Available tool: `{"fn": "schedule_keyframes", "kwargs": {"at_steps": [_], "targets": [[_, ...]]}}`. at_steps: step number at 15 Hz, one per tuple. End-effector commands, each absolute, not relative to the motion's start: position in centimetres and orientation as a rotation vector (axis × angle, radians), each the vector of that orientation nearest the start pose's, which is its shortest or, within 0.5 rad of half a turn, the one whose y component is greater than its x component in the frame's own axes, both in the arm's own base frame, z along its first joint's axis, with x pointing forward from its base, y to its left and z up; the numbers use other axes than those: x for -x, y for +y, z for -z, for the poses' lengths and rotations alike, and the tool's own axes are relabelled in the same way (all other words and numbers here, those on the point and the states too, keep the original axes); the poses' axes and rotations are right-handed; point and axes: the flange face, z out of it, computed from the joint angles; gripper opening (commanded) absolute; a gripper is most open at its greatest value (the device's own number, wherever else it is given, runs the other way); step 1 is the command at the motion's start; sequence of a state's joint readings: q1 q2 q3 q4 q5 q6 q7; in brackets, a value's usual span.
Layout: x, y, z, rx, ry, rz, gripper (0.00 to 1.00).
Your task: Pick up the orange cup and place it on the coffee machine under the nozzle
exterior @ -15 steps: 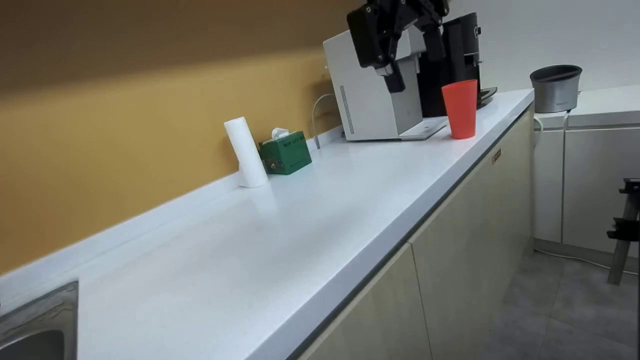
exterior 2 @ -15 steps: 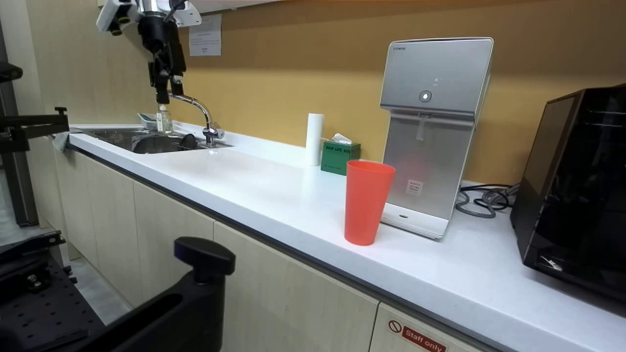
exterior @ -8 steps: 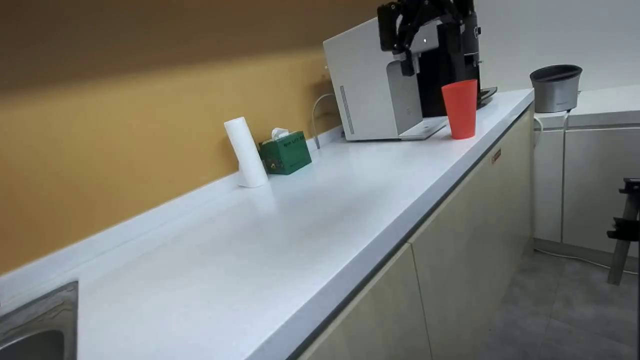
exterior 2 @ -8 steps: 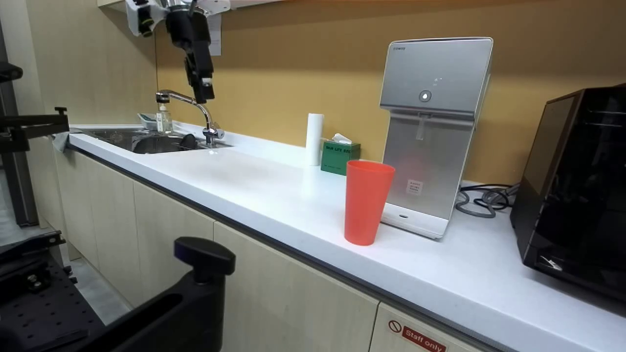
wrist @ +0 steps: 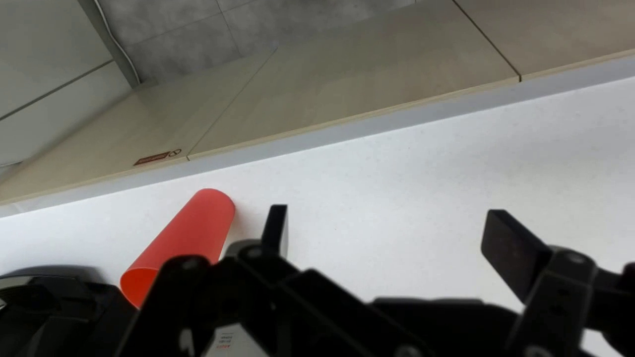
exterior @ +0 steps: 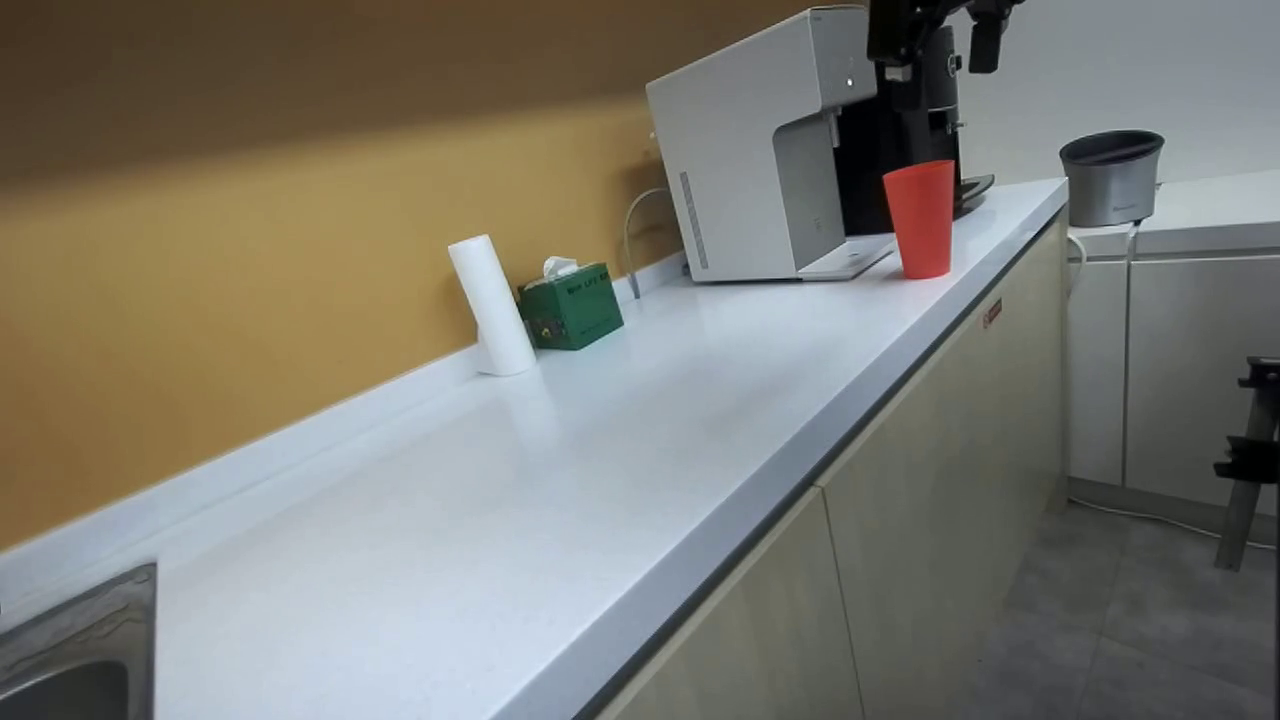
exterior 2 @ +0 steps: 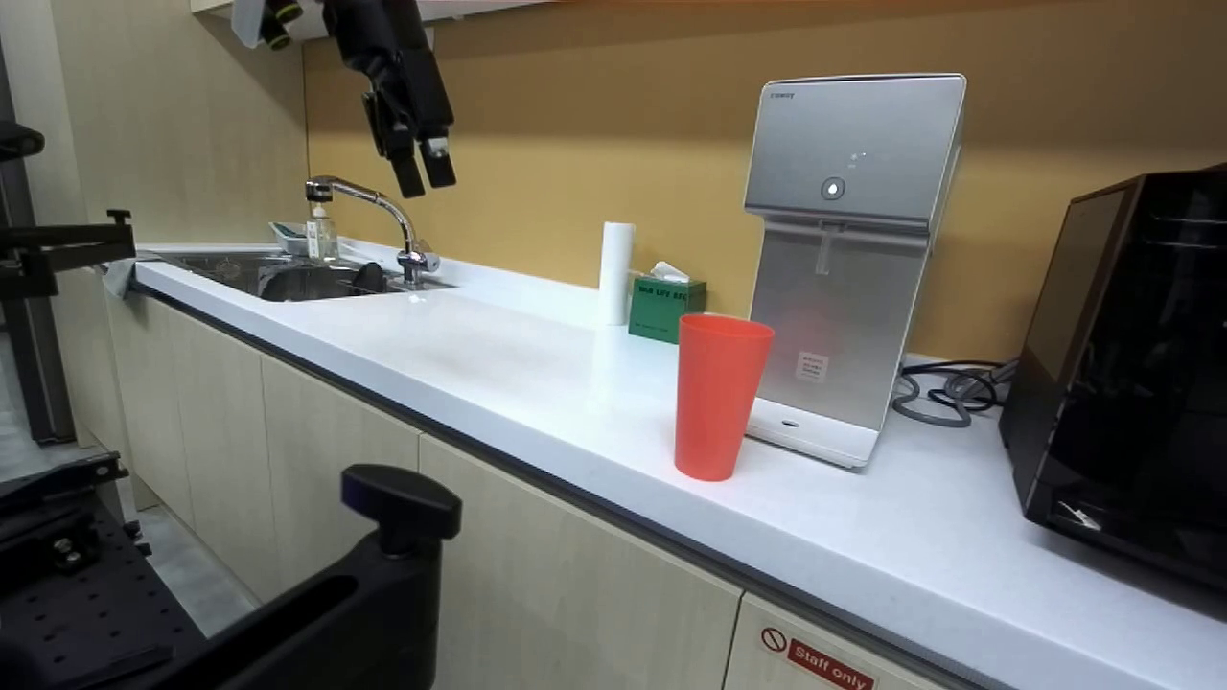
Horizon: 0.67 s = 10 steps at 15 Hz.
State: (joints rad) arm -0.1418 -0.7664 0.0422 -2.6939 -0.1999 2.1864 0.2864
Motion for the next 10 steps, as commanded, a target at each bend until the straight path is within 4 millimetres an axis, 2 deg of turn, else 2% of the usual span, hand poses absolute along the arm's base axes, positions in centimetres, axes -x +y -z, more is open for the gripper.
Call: {"fn": "schedule_keyframes", "kwargs": {"at_steps": [1,2,4,10], "targets": [[-33.8,-4.0,-48.1,3.257,0.488,0.458,1.0],[-34.0,-4.0,-47.9,3.25,0.5,0.45,1.0],[-34.1,-5.7,-47.5,3.227,0.565,0.437,1.0],[-33.8,-14.2,-46.2,3.121,0.828,0.449,1.0]]}}
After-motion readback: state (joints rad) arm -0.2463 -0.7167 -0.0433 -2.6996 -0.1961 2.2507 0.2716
